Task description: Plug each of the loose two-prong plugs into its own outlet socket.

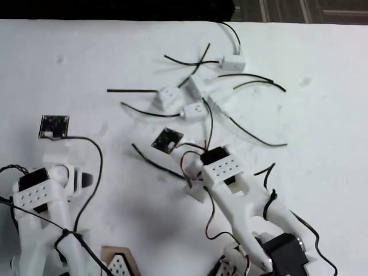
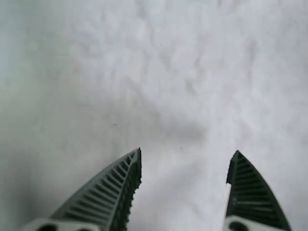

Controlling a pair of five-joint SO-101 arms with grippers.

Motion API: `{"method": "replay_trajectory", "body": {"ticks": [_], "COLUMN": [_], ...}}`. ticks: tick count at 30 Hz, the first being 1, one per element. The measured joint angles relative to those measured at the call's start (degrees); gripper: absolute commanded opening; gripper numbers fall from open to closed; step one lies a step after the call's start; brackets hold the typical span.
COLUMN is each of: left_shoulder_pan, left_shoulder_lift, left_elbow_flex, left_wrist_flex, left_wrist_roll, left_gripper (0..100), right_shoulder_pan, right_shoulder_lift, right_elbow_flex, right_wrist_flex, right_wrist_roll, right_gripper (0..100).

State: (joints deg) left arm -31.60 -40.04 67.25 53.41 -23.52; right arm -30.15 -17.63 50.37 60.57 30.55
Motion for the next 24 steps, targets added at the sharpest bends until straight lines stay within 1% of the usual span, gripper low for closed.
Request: {"method": "replay_trajectory", "body": {"ticks": [4, 11, 17, 23, 24], "left_shoulder_pan": [0.0, 0.0, 0.0, 0.0, 0.0], "left_shoulder_lift": [0.0, 0.0, 0.0, 0.0, 0.0], "left_elbow_flex": [0.0, 0.0, 0.0, 0.0, 0.0], "left_wrist_flex": [0.0, 0.0, 0.0, 0.0, 0.0], "left_wrist_roll": [0.0, 0.0, 0.0, 0.0, 0.0], "left_gripper": [29, 29, 29, 29, 29], "right_shoulder_pan": [0.4, 3.3, 3.0, 1.2, 0.8], "right_shoulder_lift": [0.0, 0.1, 5.7, 8.1, 8.1], "right_elbow_flex": [0.0, 0.0, -0.1, -0.3, -0.3], "right_wrist_flex": [0.0, 0.0, -3.7, -4.1, -4.0], "right_wrist_roll": [-0.2, -0.2, -0.2, -0.6, -0.7], "right_gripper": [13.4, 13.4, 13.4, 13.1, 11.8]}}
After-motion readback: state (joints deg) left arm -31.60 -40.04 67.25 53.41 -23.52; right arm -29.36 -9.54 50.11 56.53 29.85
